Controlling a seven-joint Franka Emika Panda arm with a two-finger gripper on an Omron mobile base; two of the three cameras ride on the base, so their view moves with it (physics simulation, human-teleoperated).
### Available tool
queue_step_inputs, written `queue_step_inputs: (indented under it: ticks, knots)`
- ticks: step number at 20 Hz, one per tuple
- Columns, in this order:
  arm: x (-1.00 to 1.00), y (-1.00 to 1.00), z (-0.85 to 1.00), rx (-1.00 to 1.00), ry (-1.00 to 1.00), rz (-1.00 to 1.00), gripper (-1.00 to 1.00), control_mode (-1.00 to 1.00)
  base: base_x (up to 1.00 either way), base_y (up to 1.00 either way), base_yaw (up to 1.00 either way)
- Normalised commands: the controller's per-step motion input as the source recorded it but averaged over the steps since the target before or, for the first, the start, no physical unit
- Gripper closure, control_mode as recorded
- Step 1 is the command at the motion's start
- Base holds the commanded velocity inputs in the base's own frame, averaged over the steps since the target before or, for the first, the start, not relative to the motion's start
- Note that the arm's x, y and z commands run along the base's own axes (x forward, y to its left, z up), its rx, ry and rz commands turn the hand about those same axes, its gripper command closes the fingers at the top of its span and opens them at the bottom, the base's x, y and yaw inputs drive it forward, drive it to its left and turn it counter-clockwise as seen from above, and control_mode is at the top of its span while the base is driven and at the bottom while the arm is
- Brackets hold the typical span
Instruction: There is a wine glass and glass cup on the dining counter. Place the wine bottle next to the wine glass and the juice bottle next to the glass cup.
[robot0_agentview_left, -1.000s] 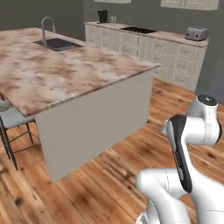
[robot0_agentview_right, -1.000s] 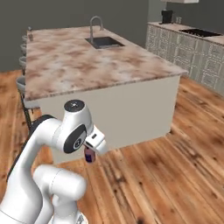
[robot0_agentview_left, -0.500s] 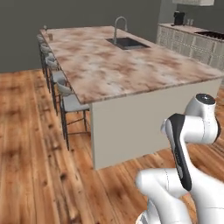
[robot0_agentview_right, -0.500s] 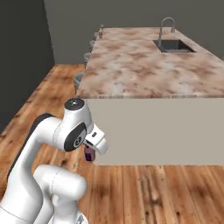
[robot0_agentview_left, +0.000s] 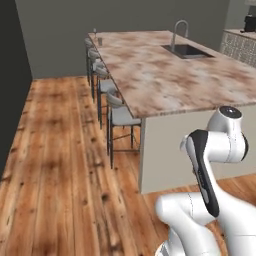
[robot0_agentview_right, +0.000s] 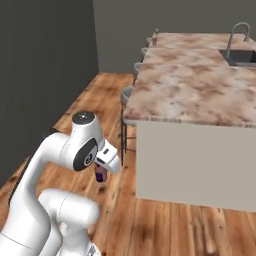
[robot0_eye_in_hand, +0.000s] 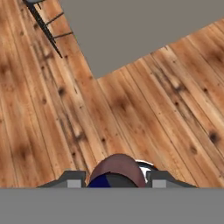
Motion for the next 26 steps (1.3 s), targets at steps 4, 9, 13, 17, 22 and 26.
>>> queue_step_inputs:
  ticks: [4,9,13,17,22,26]
  knots:
    - [0.0,0.0,0.0,0.0,0.0,0.0,1.0,1.0,0.52,0.79,0.02]
    - [0.0,0.0,0.0,0.0,0.0,0.0,1.0,1.0,0.56,0.82,0.0]
    - [0.0,0.0,0.0,0.0,0.0,0.0,1.0,1.0,0.68,0.73,0.0]
    - [0.0,0.0,0.0,0.0,0.0,0.0,1.0,1.0,0.81,0.59,0.0]
    - [0.0,0.0,0.0,0.0,0.0,0.0,1.0,1.0,0.88,0.49,0.0]
    - [0.0,0.0,0.0,0.0,0.0,0.0,1.0,1.0,0.93,0.41,0.0]
